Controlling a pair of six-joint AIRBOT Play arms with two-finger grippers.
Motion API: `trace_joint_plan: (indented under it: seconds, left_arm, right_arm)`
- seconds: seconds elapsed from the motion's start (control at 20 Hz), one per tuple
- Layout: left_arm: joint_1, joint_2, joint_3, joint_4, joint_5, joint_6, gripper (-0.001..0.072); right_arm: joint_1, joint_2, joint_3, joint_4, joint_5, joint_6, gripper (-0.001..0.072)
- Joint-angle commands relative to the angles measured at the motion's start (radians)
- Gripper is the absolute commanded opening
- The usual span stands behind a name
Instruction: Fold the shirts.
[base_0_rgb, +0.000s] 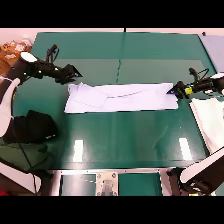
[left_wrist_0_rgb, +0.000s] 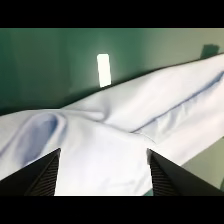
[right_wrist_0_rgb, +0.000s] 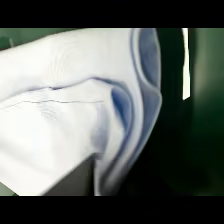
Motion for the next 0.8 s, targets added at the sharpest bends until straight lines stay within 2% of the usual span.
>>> trace_joint_plan:
  seconds: [0.0,0.05,0.1,0.15,0.2,0.3,0.4,0.6,0.75]
  left_arm:
    - [-0.070,0.000,0.001,-0.003,0.026,0.003,0.0397]
    - [-0.092,0.000,0.001,-0.005,0.048,0.012,0.0204]
    - [-0.116,0.000,0.001,-0.006,0.082,0.011,0.0126]
    - [-0.140,-0.001,0.000,-0.008,0.123,0.011,0.0107]
    - [-0.167,-0.003,0.000,-0.009,0.168,0.011,0.0022]
    - [-0.248,-0.021,0.000,-0.015,0.282,0.010,0.0021]
    - [-0.354,-0.060,0.001,-0.037,0.361,0.010,0.0022]
    - [-0.546,-0.181,0.003,-0.117,0.437,0.010,0.0022]
    - [-0.620,-0.269,0.040,-0.228,0.458,0.011,0.0021]
  right_arm:
    - [0.039,-0.008,0.022,-0.012,0.008,-0.010,0.0014]
    - [0.040,-0.005,0.039,-0.009,0.021,-0.010,0.0013]
    - [0.040,0.003,0.051,-0.009,0.032,-0.006,0.0014]
    - [0.040,0.019,0.066,-0.009,0.049,0.002,0.0013]
    - [0.040,0.041,0.085,-0.009,0.077,0.002,0.0013]
    - [0.041,0.100,0.122,0.004,0.153,0.028,0.0013]
    - [0.048,0.180,0.148,0.080,0.222,0.028,0.0014]
    - [0.091,0.360,0.153,0.266,0.266,0.043,0.0014]
    - [0.134,0.462,0.154,0.315,0.274,0.043,0.0014]
